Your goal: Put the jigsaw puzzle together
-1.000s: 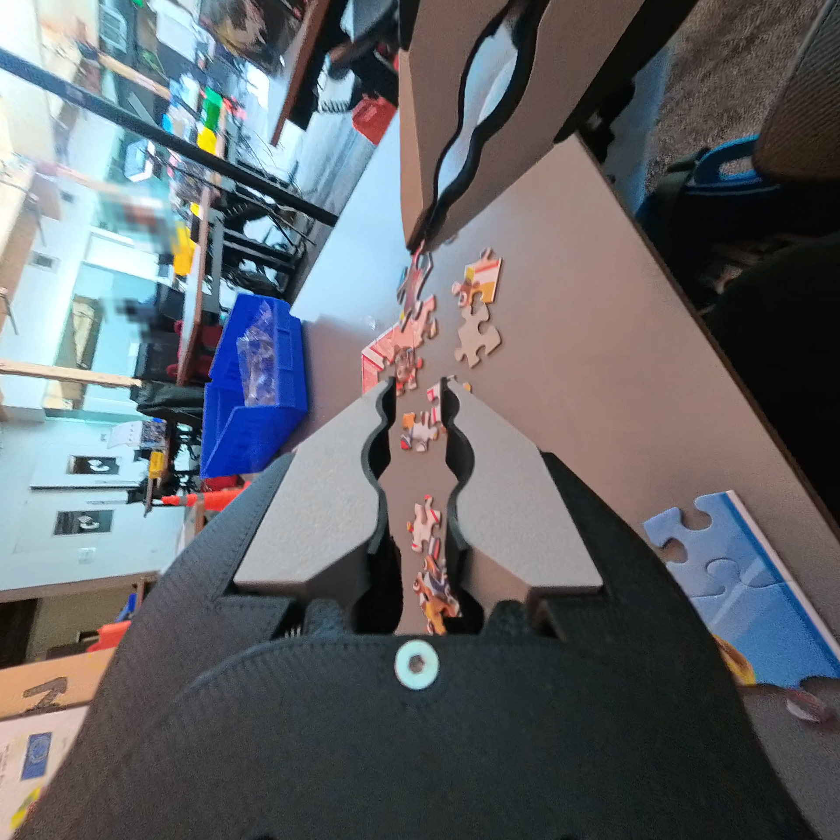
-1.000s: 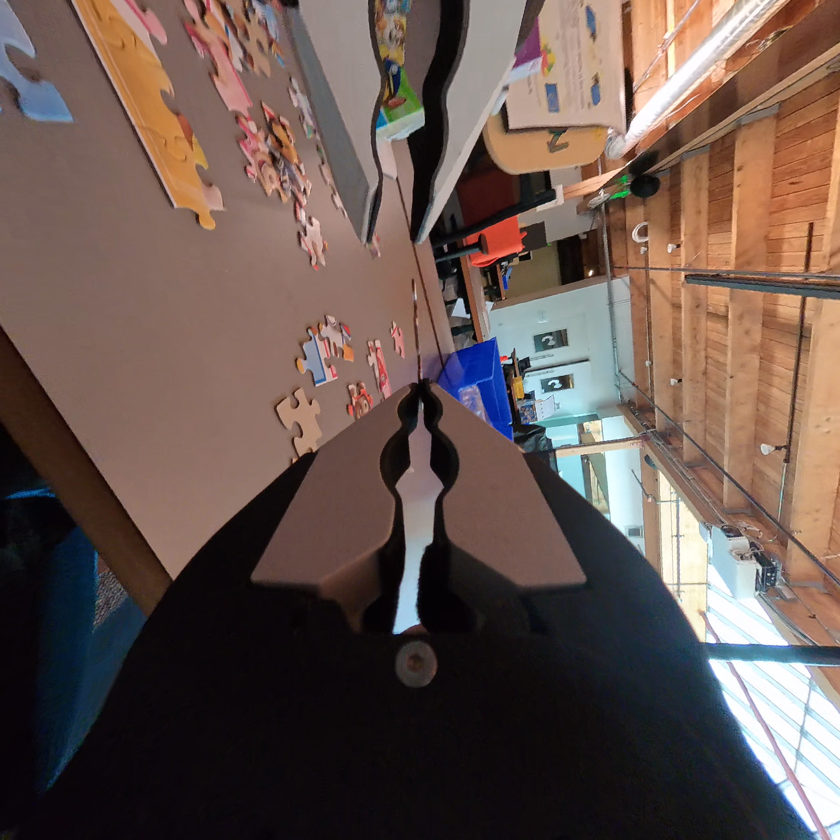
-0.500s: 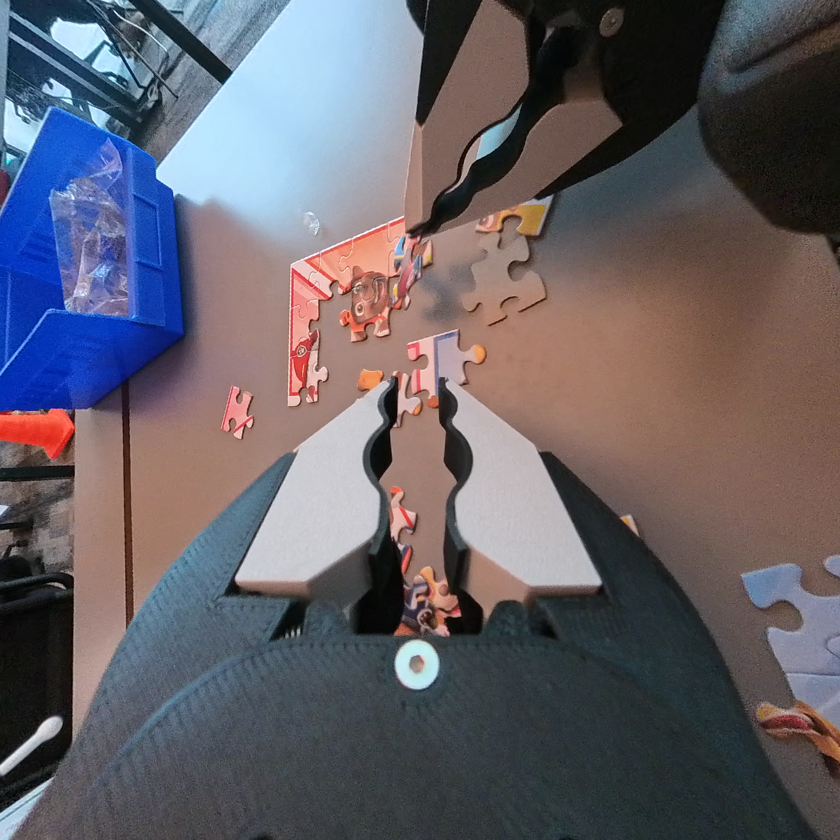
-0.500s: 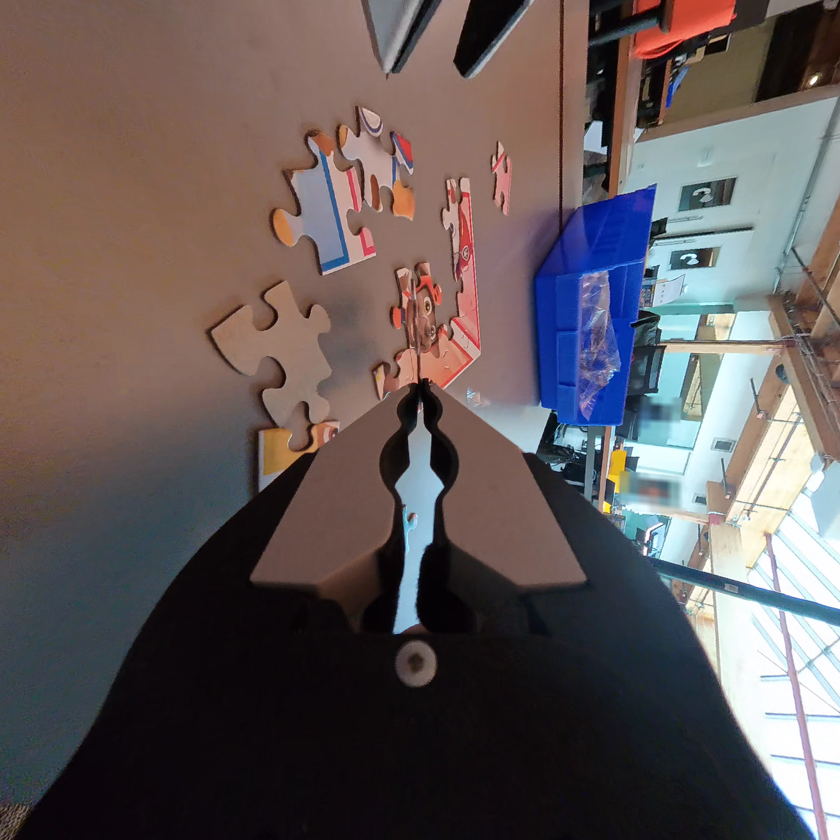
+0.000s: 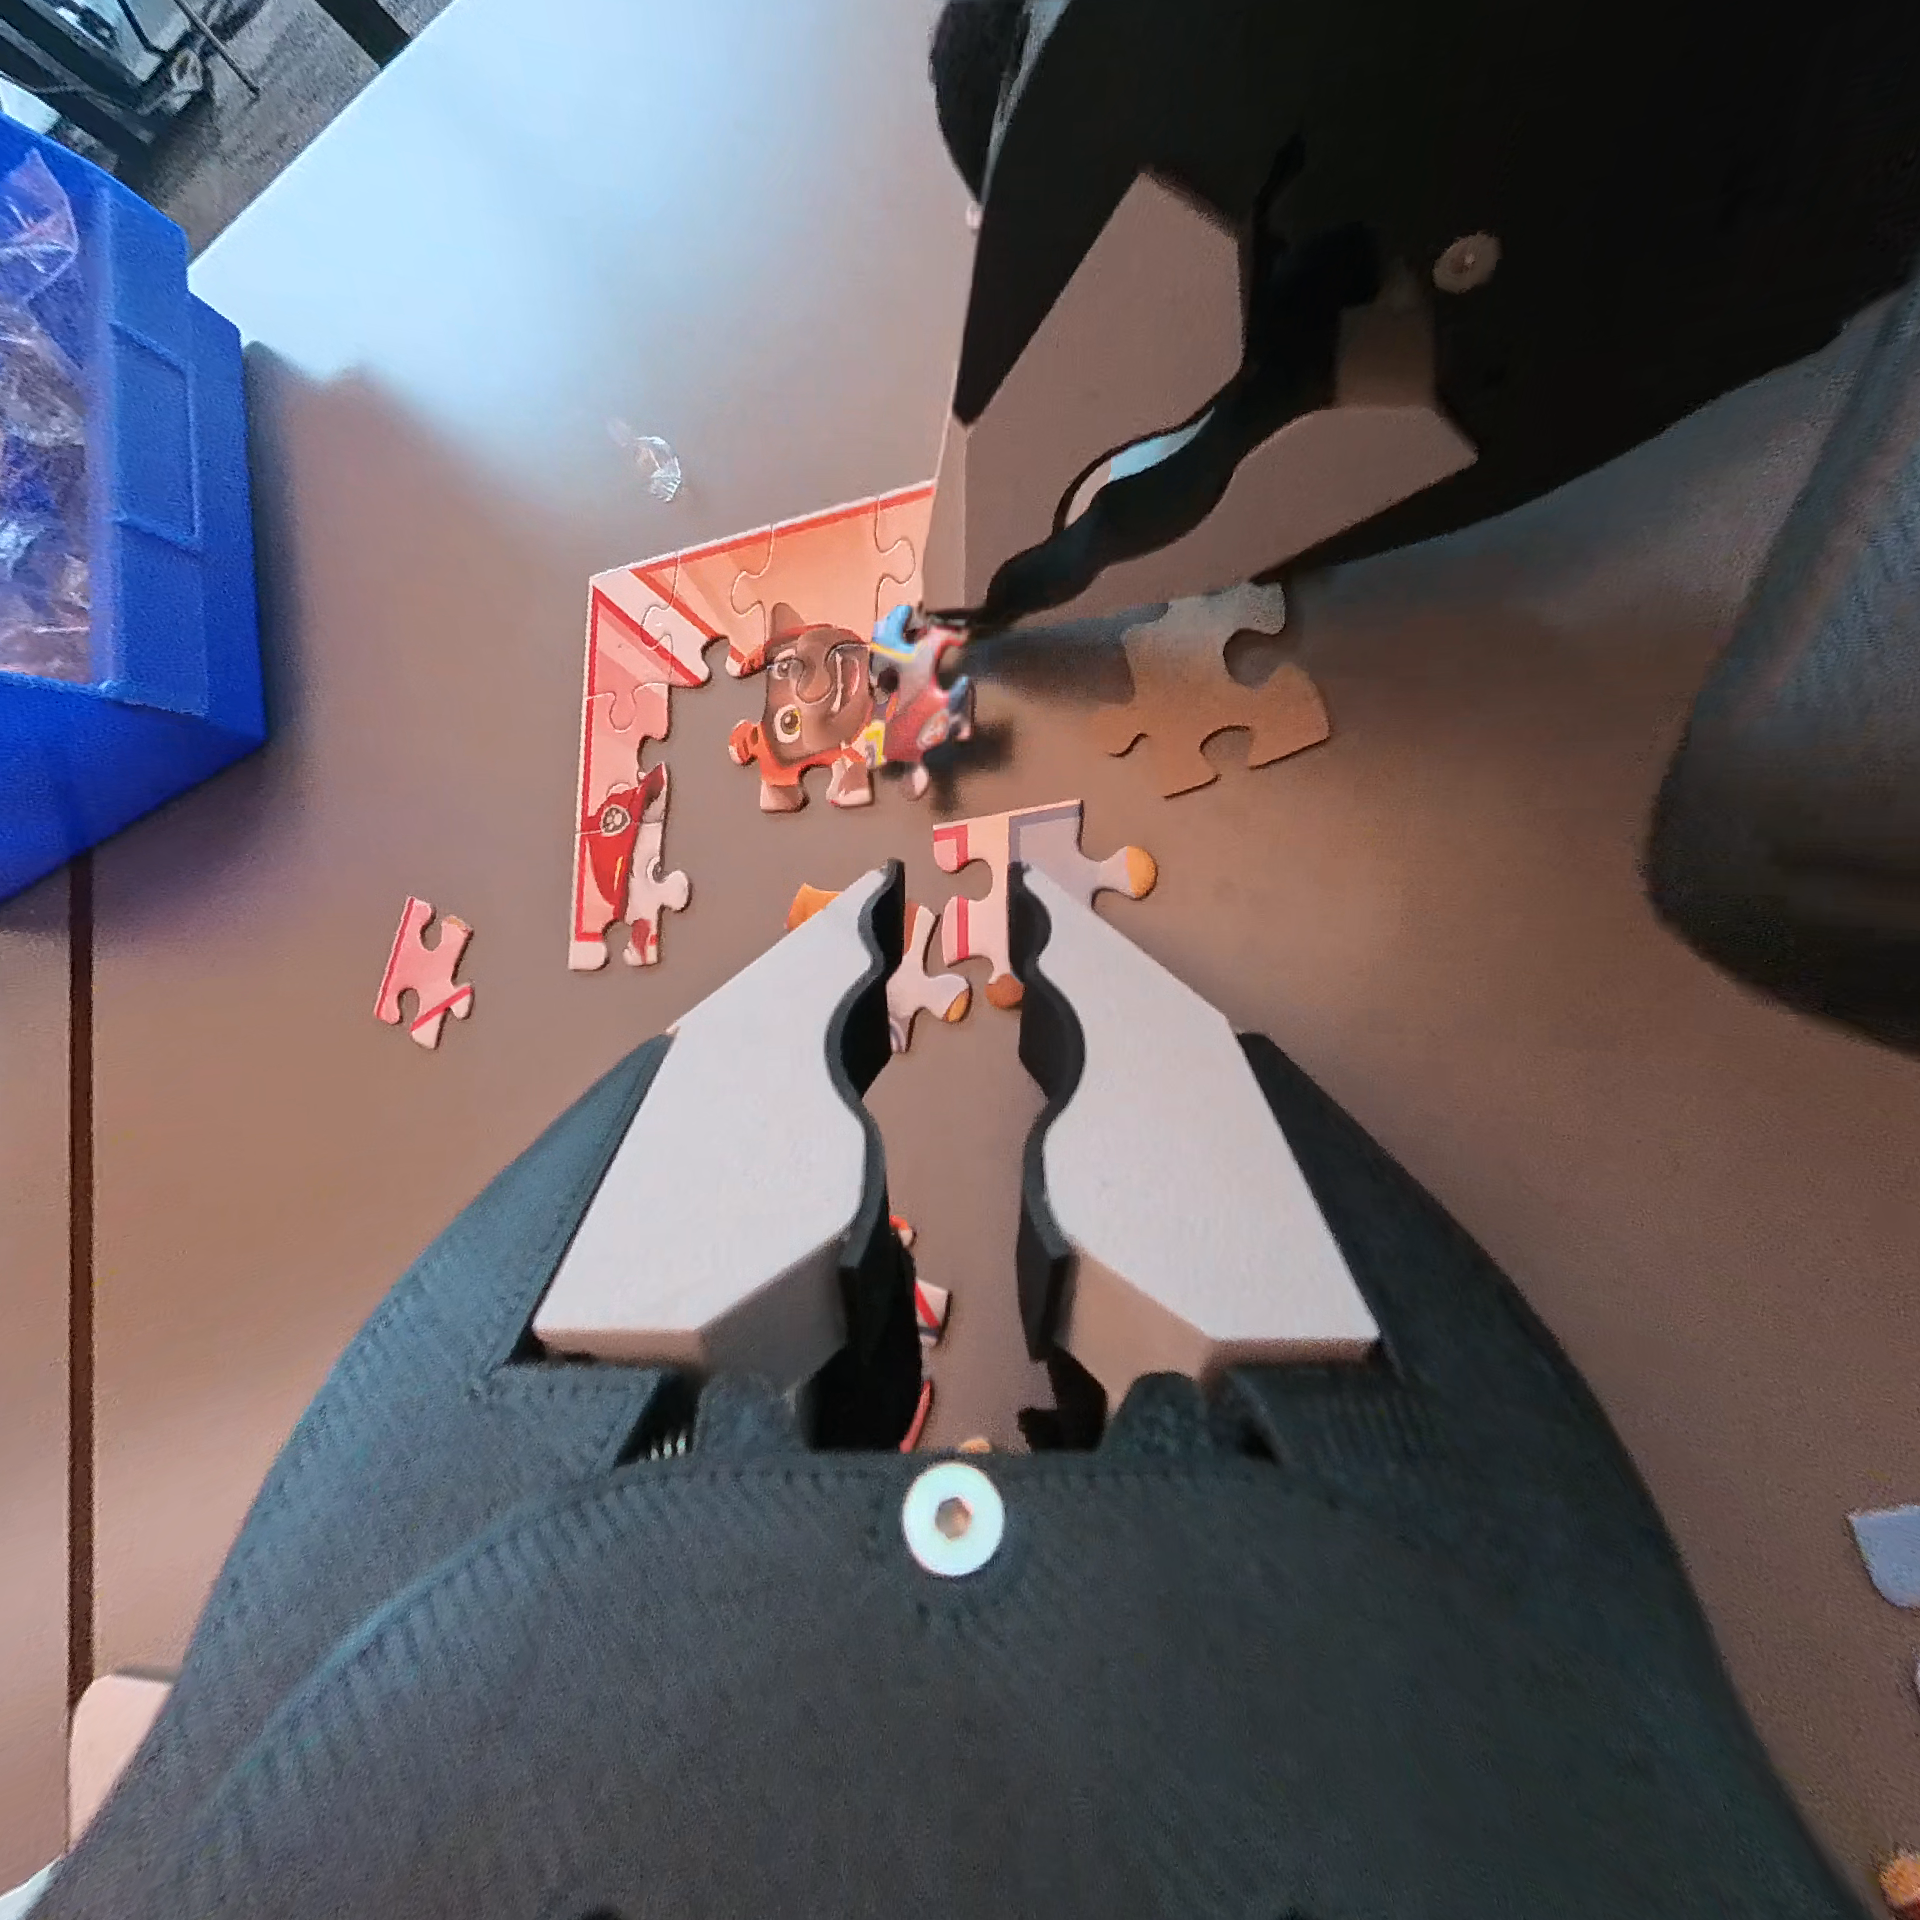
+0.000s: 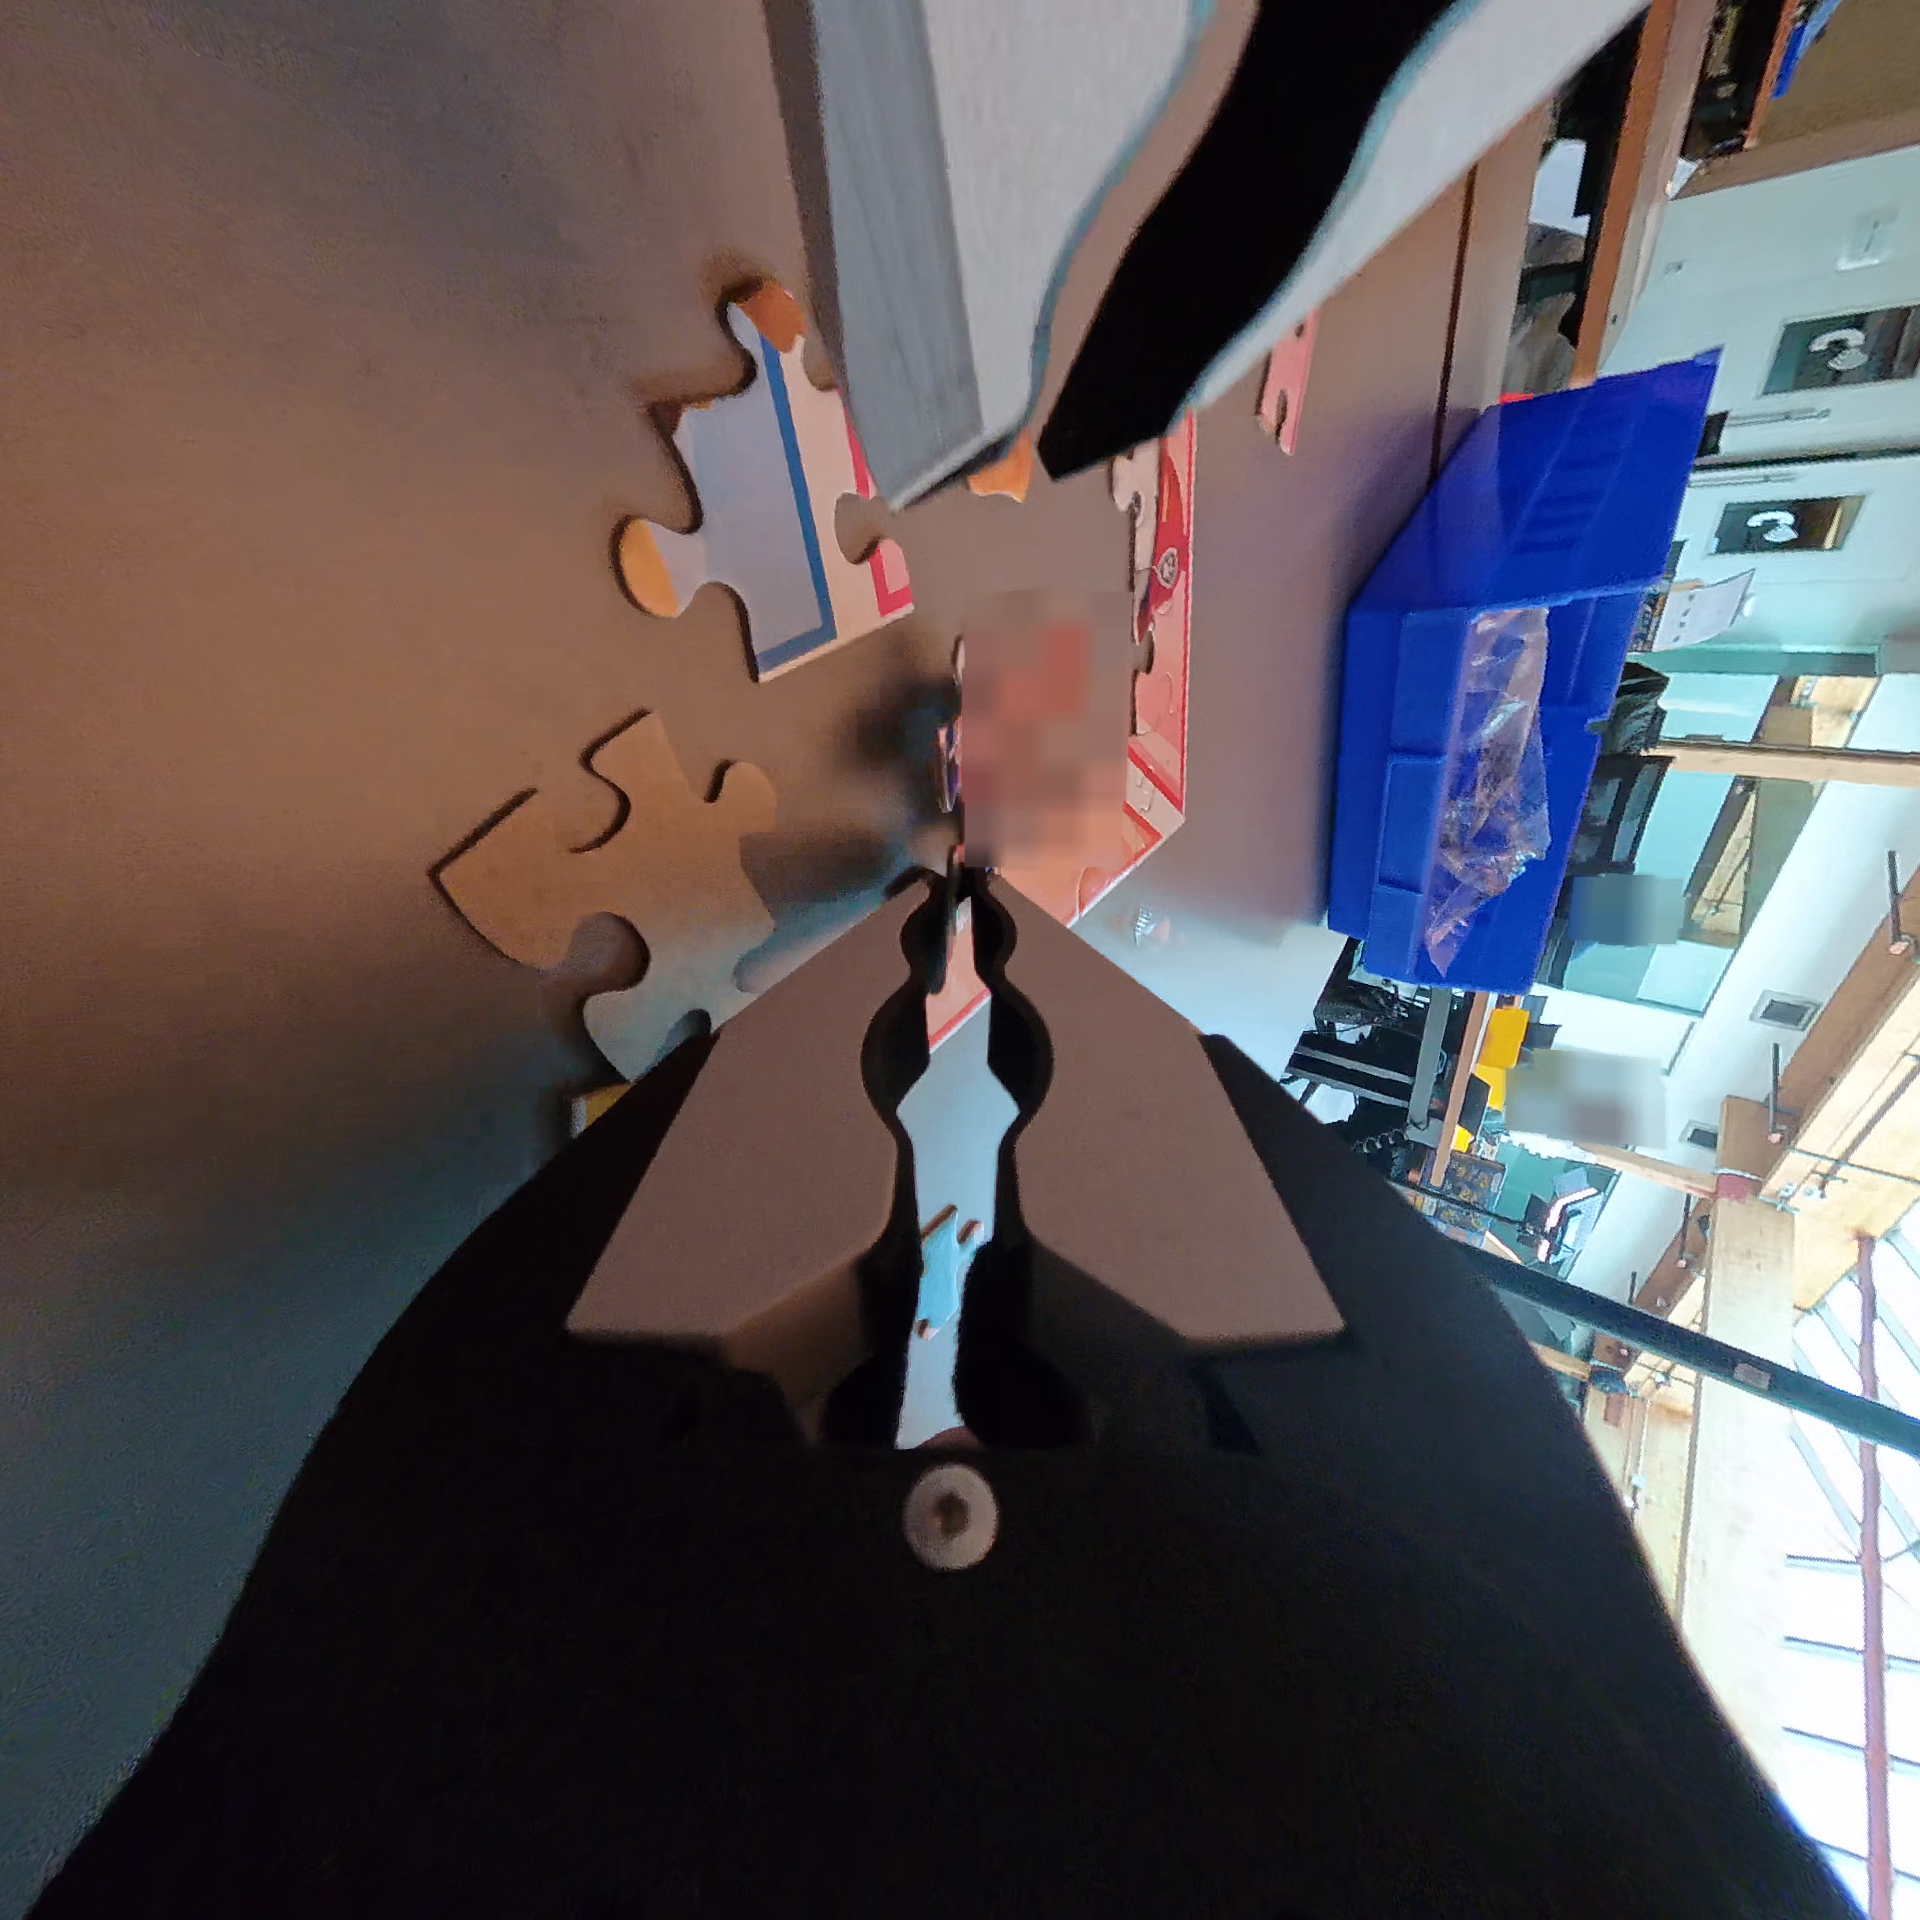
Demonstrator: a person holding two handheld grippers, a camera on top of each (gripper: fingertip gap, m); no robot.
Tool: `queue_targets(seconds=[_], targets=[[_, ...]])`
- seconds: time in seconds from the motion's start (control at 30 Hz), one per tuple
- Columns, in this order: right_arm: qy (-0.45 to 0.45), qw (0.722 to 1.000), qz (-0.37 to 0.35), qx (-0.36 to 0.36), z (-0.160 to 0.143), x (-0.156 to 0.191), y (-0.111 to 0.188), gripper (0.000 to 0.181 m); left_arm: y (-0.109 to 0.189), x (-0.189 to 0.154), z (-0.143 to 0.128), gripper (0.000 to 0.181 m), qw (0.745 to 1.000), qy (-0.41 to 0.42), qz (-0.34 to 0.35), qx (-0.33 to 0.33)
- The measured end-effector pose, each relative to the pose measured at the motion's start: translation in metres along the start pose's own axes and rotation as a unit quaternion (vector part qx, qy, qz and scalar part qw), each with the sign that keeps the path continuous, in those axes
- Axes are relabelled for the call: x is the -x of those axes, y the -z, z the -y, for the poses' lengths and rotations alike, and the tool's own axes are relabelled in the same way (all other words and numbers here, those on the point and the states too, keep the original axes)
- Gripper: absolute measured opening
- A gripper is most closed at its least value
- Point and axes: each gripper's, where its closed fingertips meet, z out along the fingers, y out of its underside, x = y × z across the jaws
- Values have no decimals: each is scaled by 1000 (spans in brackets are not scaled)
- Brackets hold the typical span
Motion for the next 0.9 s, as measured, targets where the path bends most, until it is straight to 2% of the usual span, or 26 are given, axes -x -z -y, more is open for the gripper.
queue_targets(seconds=[0.4, 0.53, 0.77, 0.9], targets=[[-10, 999, 33, 10, 4, 2, 0, 4, -16, -1, -3, 19, 999, 34, -33, 5], [-17, 999, 48, 3, 5, 4, 3, 8, -22, -3, -12, 22, 996, 60, -52, 28], [-90, 988, 109, -54, 5, 1, 15, 14, -17, -8, -19, 18, 982, 149, -113, 28], [-158, 973, 141, -89, -2, -9, 18, 15, -12, -8, -26, 17, 978, 170, -114, 33]])
